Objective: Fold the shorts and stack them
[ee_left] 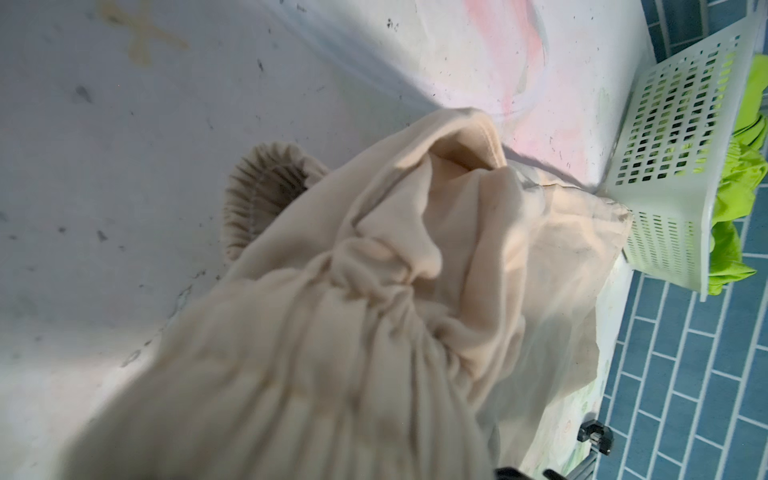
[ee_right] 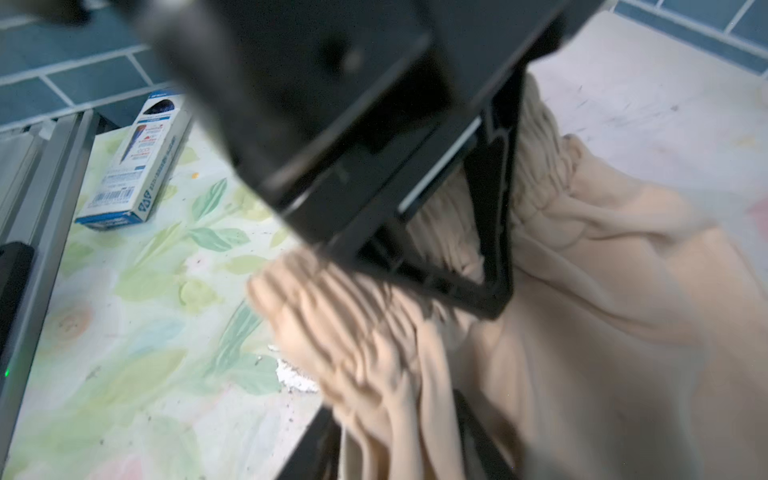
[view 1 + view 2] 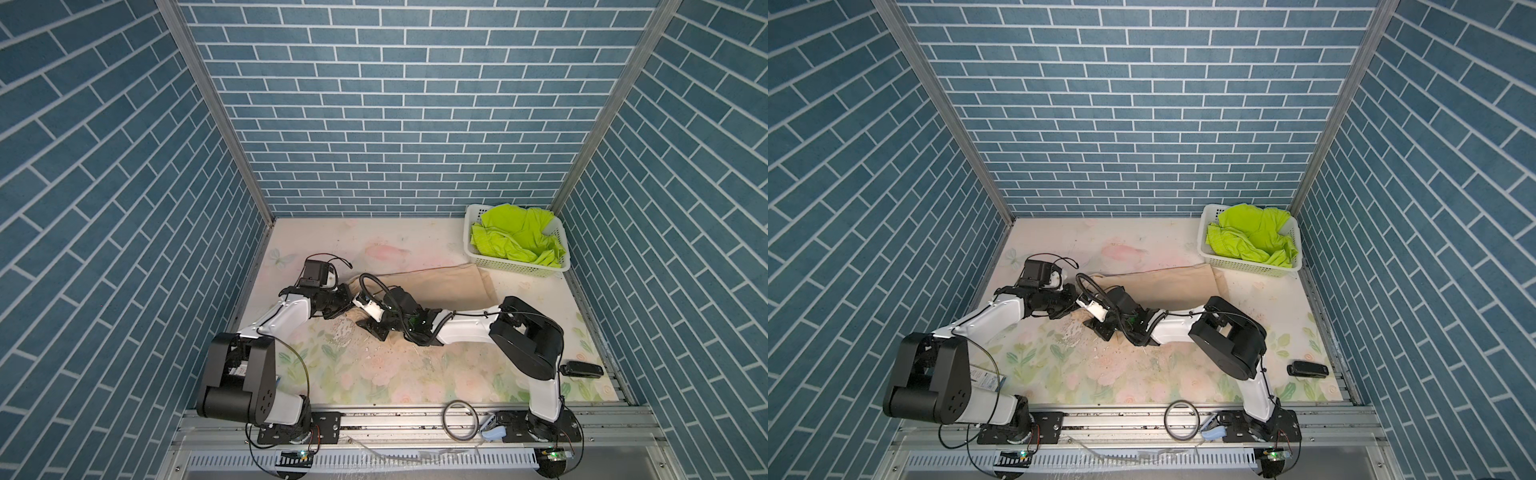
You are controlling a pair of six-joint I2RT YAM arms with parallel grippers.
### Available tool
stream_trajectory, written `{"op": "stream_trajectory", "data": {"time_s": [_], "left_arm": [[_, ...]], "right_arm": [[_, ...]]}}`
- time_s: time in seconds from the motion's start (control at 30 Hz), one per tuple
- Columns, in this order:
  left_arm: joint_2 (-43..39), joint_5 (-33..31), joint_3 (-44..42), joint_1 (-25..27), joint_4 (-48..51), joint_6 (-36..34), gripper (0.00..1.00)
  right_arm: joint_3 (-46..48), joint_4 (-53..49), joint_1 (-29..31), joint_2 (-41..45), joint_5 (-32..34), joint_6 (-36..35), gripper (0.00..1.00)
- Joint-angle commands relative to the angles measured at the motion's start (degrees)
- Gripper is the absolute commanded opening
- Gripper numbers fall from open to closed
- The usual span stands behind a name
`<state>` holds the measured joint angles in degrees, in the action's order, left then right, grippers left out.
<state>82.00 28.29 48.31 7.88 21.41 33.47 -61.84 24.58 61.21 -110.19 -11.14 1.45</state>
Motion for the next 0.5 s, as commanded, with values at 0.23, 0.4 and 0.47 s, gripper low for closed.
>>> {"op": "stream_trajectory", "data": {"time_s": [0.23,0.4,0.47], "left_arm": [[-2.2,-11.5,20.5,-0.9,34.8,-17.1,0.0],[2.1,-12.8,29.5,-1.0,38.6,-19.6,0.0],[4.2,-13.3,32.8,-1.0,40.0,-20.3,0.0]], "right_arm": [[8.4,-20.6,-5.0,20.3,3.6,0.1,0.2],[6.3,-22.2,-3.6,14.4,-2.4,-1.0,0.0],[3.3,-23.6,-1.2,9.9,-2.4,-3.3,0.0]]}}
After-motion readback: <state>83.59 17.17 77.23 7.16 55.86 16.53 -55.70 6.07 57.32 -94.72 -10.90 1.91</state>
